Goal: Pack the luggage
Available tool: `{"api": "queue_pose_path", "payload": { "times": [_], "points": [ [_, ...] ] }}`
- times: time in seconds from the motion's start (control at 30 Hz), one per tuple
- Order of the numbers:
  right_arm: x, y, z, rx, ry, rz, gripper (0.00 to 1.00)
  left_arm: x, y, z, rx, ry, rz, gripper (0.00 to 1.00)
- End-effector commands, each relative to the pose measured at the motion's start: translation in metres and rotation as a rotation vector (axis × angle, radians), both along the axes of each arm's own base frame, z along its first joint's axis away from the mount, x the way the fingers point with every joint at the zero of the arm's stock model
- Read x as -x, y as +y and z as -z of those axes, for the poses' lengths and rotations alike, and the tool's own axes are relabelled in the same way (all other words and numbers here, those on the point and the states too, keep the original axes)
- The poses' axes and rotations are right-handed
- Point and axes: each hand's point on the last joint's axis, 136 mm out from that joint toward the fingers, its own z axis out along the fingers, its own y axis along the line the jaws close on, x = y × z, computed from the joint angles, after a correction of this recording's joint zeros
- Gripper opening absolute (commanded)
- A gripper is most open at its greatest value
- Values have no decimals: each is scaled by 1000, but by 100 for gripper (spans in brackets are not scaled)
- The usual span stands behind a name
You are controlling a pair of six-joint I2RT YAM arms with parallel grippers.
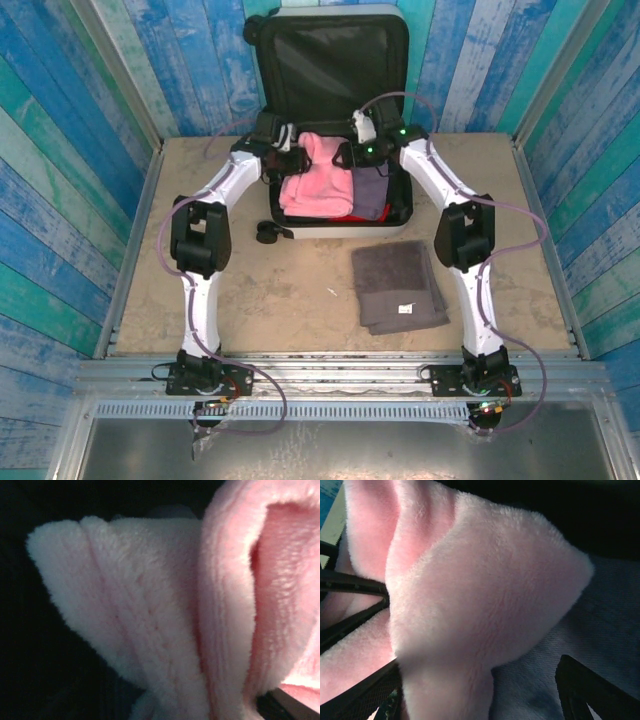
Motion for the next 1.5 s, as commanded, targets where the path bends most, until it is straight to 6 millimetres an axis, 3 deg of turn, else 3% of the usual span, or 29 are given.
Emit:
{"api": "queue_pose_path", "payload": {
  "times": [0.0,0.17,0.27,0.37,0.43,0.57,0.67,0.77,0.97,1.03,1.1,1.3,1.4,1.47],
  "points": [
    [16,-7,-52,-29,-65,-62,79,0,17,-48,-44,-81,-64,72],
    [24,-17,-83,-10,-106,-64,79,-2,25,-109,-65,-154,-92,70],
    [29,-17,-99,-27,-133,-71,75,5,28,-149,-50,-215,-106,61],
    [29,-14,-104,-48,-131,-69,62,15,33,-185,-33,-270,-131,47],
    [27,-11,-100,-55,-118,-65,50,24,27,-204,8,-302,-114,40],
    [19,0,-84,-81,-78,-54,34,40,-13,-224,127,-328,-12,30],
    [14,13,-65,-87,-56,-53,30,43,-45,-203,152,-279,57,23],
    [12,25,-43,-74,-29,-52,27,33,-56,-150,105,-170,57,15],
    [8,29,8,18,6,-29,27,17,-32,-12,-65,45,-2,7],
    [7,24,26,55,17,-13,27,21,-22,26,-53,124,-20,5],
    [10,21,39,77,32,-6,28,28,-16,51,-35,163,-31,4],
    [10,15,47,108,34,12,38,35,-8,74,-32,161,-39,9],
    [7,11,33,118,-4,18,46,32,-6,58,-20,105,-47,15],
    [6,10,14,112,-42,15,49,27,-5,29,-11,30,-47,21]
  ]
}}
